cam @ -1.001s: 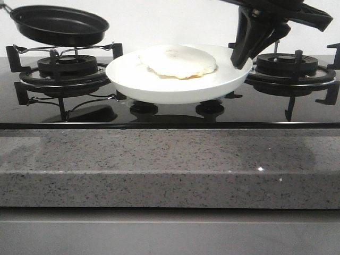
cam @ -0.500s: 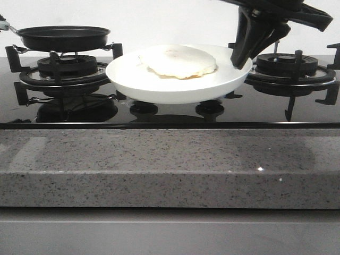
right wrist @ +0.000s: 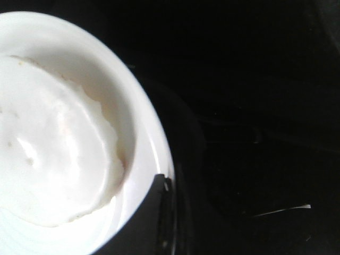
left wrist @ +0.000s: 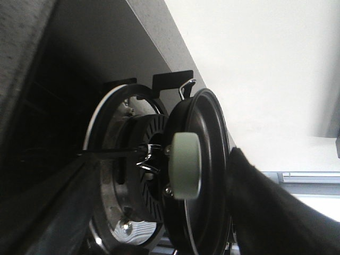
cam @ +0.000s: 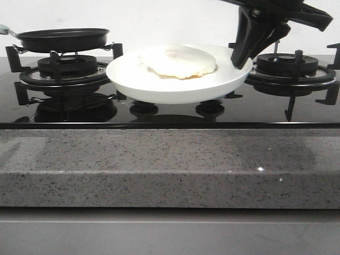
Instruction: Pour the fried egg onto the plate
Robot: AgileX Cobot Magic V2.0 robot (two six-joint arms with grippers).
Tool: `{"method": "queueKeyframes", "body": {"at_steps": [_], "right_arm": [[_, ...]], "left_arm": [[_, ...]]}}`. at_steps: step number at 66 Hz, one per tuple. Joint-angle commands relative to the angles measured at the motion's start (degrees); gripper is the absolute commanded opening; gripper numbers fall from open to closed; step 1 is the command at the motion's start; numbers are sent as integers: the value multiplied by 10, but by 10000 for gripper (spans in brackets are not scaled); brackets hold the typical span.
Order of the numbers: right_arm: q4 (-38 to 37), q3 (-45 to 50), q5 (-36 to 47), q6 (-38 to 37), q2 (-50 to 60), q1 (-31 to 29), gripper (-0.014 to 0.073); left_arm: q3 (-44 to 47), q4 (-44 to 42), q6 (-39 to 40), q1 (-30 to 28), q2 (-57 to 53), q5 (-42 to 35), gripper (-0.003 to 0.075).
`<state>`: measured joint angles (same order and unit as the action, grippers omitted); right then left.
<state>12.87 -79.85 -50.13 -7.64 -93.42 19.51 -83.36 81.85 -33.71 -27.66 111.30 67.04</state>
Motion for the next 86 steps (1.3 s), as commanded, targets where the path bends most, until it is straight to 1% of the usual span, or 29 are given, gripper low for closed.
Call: {"method": "queueKeyframes", "body": {"at_steps": [1, 8, 19, 31, 41, 50, 57, 62, 66, 70, 86], "right_arm": [[7, -15, 28, 3, 21, -1, -67], [7, -15, 28, 3, 21, -1, -67], [7, -15, 28, 3, 21, -1, -67], [7, -15, 28, 3, 21, -1, -67], [7, -15, 28, 3, 21, -1, -67], [7, -15, 28, 3, 21, -1, -67], [7, -15, 28, 3, 21, -1, -67], [7, -15, 28, 3, 21, -1, -67], [7, -15, 28, 3, 21, -1, -67], [7, -15, 28, 3, 21, -1, -67], [7, -15, 28, 3, 21, -1, -67]], "left_arm": [[-18, 15, -1, -15, -51, 33, 494], [-18, -18, -1, -27, -81, 38, 494], [-18, -70, 2, -30, -153, 20, 494], [-18, -183, 11, 0, -247, 5, 494], [-17, -344, 63, 67, -328, -34, 494], [4, -496, 127, 154, -407, -72, 494], [43, -595, 173, 219, -459, -94, 494], [76, -647, 206, 251, -496, -107, 494], [122, -687, 229, 275, -538, -117, 494], [158, -703, 236, 286, -570, -125, 494], [272, -712, 236, 286, -667, -127, 494]]}}
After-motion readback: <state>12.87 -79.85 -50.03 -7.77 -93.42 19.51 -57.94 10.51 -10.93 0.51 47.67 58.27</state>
